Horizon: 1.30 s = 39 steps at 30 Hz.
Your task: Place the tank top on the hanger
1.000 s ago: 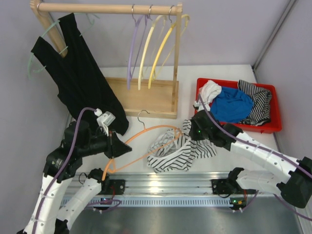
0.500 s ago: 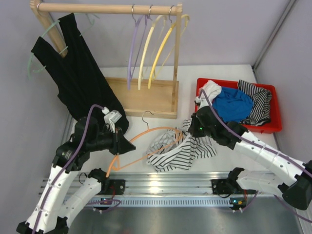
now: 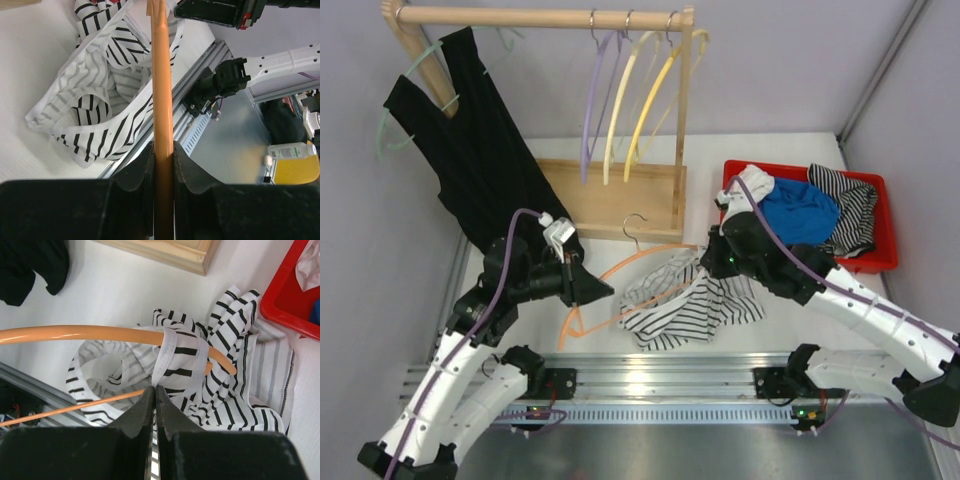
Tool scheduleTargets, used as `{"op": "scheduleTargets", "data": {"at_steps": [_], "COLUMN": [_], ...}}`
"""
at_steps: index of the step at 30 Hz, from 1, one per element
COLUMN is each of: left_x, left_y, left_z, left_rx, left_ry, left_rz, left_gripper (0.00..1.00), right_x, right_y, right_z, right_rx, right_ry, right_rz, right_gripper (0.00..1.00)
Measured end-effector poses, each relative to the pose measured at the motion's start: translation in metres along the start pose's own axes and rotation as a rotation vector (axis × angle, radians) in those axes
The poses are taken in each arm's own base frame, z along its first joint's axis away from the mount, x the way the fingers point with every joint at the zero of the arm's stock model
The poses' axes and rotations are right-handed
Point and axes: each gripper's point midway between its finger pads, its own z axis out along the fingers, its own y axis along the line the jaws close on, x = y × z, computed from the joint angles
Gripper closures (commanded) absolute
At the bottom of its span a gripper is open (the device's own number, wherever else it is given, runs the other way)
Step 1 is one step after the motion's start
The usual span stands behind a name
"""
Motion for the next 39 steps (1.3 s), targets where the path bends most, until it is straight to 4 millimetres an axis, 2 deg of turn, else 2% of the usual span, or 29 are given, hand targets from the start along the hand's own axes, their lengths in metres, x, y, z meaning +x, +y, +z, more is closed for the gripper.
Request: {"op": "scheduleTargets", "data": {"at_steps": [6,12,16,23,25,26,27,28,31,35,39], "left_x": [0.011,0.030,0.027,0.015,0.014,0.013,0.013,0.013,0.011,0.013,0.021], "left_y": [-0.008,-0.026,-0.028,-0.018,-0.016,-0.016,-0.015,-0.016,-0.019,-0.022,-0.022], "left_z": [0.019,0.049,0.064,0.085,0.089,0.090,0.091,0.092,0.095,0.100,0.107], "left_rx": [0.068,0.113,0.100,0.080,0.081,0.084,0.088,0.095,0.124,0.156,0.178], "left_ry": [0.034,0.093,0.064,-0.017,-0.028,-0.034,-0.040,-0.047,-0.063,-0.056,-0.036], "left_rz": [0.000,0.056,0.085,0.106,0.110,0.113,0.116,0.120,0.129,0.138,0.138], "left_gripper": [1.00,1.00,1.00,1.00,1.00,1.00,1.00,1.00,1.00,1.00,1.00], "right_x": [-0.013,-0.013,-0.014,-0.012,-0.011,-0.009,-0.006,-0.003,0.000,-0.003,-0.014], "right_y": [0.012,0.010,0.015,0.022,0.019,0.017,0.013,0.009,0.003,-0.001,0.003], "right_z": [-0.012,-0.021,-0.029,-0.045,-0.049,-0.050,-0.052,-0.053,-0.058,-0.061,-0.066], "right_rx": [-0.022,-0.001,-0.004,-0.031,-0.030,-0.028,-0.024,-0.020,-0.019,-0.009,-0.045], "right_ry": [-0.029,-0.016,-0.021,-0.041,-0.054,-0.060,-0.064,-0.067,-0.079,-0.102,-0.150], "right_rz": [-0.011,-0.026,-0.044,-0.046,-0.037,-0.033,-0.029,-0.026,-0.022,-0.034,-0.063], "right_gripper": [0.99,0.99,0.99,0.98,0.93,0.85,0.81,0.70,0.53,0.47,0.47]}}
